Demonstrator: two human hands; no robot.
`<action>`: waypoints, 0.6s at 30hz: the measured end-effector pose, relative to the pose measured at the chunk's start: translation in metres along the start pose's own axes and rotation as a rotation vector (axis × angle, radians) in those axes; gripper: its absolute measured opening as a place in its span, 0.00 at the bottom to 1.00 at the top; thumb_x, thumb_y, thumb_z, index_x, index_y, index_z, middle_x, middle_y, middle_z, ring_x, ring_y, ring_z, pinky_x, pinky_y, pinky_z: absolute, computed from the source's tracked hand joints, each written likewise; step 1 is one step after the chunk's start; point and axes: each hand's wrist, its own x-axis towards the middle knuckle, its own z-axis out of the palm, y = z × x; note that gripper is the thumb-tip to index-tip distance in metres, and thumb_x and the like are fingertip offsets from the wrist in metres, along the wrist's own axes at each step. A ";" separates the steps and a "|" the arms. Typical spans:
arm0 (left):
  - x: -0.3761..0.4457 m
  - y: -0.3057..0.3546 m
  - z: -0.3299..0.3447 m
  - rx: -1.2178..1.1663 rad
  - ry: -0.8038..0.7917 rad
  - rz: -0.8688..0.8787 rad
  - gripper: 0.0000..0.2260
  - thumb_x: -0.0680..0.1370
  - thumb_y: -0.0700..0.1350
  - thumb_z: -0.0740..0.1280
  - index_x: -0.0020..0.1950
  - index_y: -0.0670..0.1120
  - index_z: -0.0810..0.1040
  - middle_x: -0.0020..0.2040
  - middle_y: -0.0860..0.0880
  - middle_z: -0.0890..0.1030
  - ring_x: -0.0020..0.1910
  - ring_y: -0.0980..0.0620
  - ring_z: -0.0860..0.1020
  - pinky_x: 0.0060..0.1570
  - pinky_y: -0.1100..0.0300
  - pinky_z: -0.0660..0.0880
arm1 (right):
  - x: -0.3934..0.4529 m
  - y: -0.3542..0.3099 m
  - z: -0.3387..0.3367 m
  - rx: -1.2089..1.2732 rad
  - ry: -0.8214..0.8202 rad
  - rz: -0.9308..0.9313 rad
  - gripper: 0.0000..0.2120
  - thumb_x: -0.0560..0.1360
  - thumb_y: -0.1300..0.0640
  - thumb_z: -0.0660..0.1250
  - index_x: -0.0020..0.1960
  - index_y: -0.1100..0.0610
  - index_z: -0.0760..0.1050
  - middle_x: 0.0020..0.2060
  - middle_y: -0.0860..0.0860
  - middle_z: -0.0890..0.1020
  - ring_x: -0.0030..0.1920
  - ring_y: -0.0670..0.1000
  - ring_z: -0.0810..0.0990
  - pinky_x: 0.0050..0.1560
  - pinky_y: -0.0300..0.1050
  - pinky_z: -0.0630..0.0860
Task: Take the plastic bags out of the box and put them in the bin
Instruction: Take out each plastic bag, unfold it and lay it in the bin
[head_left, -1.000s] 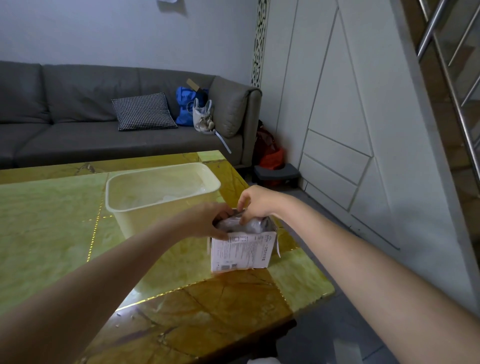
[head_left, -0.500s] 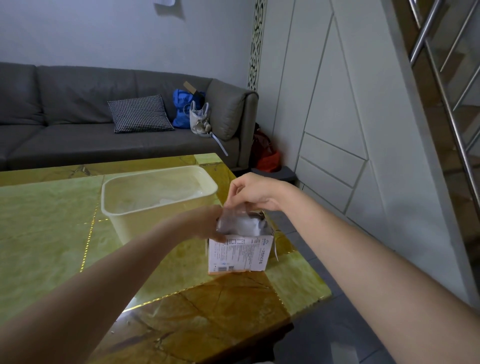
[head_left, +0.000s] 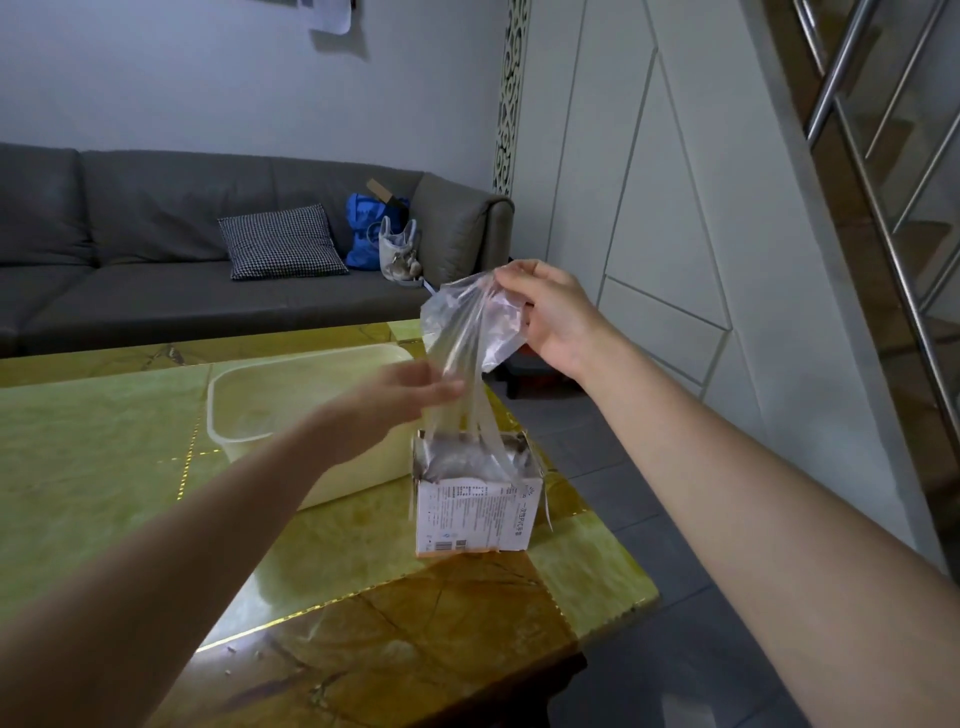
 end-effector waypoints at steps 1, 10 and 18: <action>0.000 0.002 -0.004 -0.073 0.057 0.022 0.15 0.73 0.50 0.65 0.57 0.44 0.77 0.57 0.50 0.79 0.58 0.55 0.75 0.59 0.59 0.69 | 0.001 0.001 0.001 0.012 0.017 -0.008 0.09 0.76 0.67 0.64 0.39 0.58 0.71 0.35 0.54 0.76 0.34 0.49 0.75 0.38 0.41 0.74; 0.006 0.021 -0.029 -0.285 0.668 0.101 0.05 0.79 0.42 0.61 0.48 0.42 0.75 0.33 0.50 0.81 0.31 0.58 0.80 0.36 0.67 0.75 | 0.000 0.000 -0.003 -0.232 -0.047 0.023 0.15 0.72 0.69 0.69 0.55 0.57 0.71 0.42 0.54 0.80 0.41 0.52 0.79 0.43 0.45 0.76; 0.002 0.037 -0.039 0.347 0.716 0.275 0.06 0.78 0.47 0.64 0.50 0.45 0.74 0.32 0.48 0.76 0.27 0.53 0.70 0.24 0.64 0.69 | -0.005 0.001 0.018 -0.389 -0.199 0.092 0.17 0.73 0.64 0.69 0.61 0.56 0.72 0.48 0.58 0.80 0.30 0.46 0.77 0.29 0.36 0.73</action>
